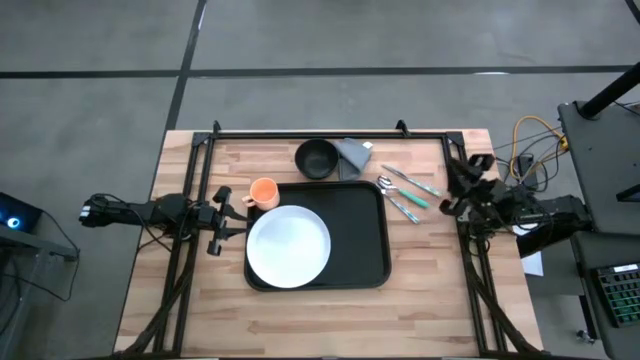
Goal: Set up tray
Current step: Put the black bowl on top of the white plate
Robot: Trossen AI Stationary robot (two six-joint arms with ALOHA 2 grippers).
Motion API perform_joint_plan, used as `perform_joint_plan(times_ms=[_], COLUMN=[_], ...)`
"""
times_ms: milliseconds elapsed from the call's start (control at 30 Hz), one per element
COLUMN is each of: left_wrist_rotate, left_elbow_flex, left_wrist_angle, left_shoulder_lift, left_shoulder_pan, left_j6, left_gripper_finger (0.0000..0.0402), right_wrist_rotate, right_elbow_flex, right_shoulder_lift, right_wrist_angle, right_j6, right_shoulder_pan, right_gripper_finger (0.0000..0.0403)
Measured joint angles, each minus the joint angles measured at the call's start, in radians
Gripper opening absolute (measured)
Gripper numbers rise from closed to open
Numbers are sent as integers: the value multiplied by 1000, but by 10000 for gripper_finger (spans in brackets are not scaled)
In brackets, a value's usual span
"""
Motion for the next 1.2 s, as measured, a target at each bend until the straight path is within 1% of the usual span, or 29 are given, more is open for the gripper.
perform_joint_plan(times_ms=[133, 233, 333, 400, 500, 633, 700, 733, 800, 867, 900, 933, 1067, 1200], left_wrist_rotate=[0, 0, 0, 0, 0, 0, 0, 0, 0, 0, 0, 0, 0, 0], left_elbow_flex=[0, 0, 0, 0, 0, 0, 0, 0, 0, 0, 0, 0, 0, 0], left_wrist_angle=[0, 0, 0, 0, 0, 0, 0, 0, 0, 0, 0, 0, 0, 0], left_shoulder_lift=[0, 0, 2, 2, 2, 2, 2, 2, 3, 3, 3, 3, 3, 3], left_shoulder_pan=[0, 0, 0, 0, 0, 0, 0, 0, 0, 0, 0, 0, 0, 0], left_j6=[0, 0, 0, 0, 0, 0, 0, 0, 0, 0, 0, 0, 0, 0], left_gripper_finger=[96, 96, 96, 96, 96, 96, 96, 96, 96, 96, 96, 96, 96, 96], right_wrist_rotate=[-1, -5, -36, -52, -53, -68, -139, -203, -377, -542, -603, -638, -654, -655], right_elbow_flex=[2, 30, 73, 108, 189, 364, 471, 521, 614, 678, 700, 719, 778, 838], right_shoulder_lift=[15, 43, 117, 192, 336, 540, 634, 679, 766, 859, 903, 947, 1097, 1202], right_wrist_angle=[110, 115, 108, 72, -75, -417, -584, -660, -790, -852, -873, -884, -888, -887], right_j6=[-66, -61, -34, -16, -11, 16, 59, 87, 139, 168, 166, 156, 88, 63], right_shoulder_pan=[-24, -47, -72, -93, -137, -212, -245, -262, -298, -328, -339, -346, -367, -396], right_gripper_finger=[68, 68, 68, 68, 68, 68, 68, 68, 68, 68, 68, 68, 68, 68])
